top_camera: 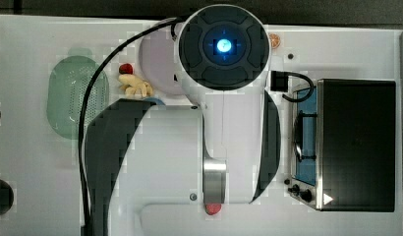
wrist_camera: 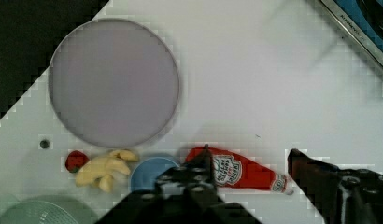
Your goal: Flap open oven.
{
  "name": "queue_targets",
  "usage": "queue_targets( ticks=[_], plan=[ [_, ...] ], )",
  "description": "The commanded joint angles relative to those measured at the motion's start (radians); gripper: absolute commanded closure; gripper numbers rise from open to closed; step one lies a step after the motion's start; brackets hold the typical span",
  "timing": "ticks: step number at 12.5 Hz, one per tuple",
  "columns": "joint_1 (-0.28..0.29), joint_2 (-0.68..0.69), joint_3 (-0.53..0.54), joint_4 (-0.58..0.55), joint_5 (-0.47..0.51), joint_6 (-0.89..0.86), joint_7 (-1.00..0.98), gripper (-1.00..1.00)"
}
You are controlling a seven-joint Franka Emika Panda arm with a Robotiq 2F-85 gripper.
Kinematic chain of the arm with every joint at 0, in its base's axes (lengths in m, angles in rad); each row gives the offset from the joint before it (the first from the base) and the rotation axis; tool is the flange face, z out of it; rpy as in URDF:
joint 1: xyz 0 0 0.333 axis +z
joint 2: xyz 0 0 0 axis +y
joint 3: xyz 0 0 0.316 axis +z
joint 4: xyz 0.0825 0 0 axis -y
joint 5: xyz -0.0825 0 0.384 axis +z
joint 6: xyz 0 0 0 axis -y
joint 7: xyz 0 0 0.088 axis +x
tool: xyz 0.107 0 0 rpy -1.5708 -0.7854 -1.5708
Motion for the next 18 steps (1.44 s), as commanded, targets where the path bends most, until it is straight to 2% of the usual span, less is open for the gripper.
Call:
queue_targets(
  ticks=[1,3,7,8,14,15,18],
  plan=[
    [-0.015,-0.302,-0.063,-0.165,0.016,-0.138,0.026,-0.59],
    [-0.015,-0.302,-0.063,-0.165,0.016,-0.138,0.026,-0.99],
    [-0.015,-0.302,-0.062,-0.165,0.016,-0.138,0.026,-1.0],
    [-0.015,-0.302,-0.062,-0.165,0.016,-0.138,0.026,-0.9],
    [-0.016,-0.301,-0.068,-0.181,0.016,-0.139,0.023,0.55],
    [-0.017,-0.302,-0.074,-0.192,0.016,-0.139,0.016,0.65],
    [-0.023,-0.301,-0.11,-0.24,0.013,-0.136,-0.182,0.65]
  ],
)
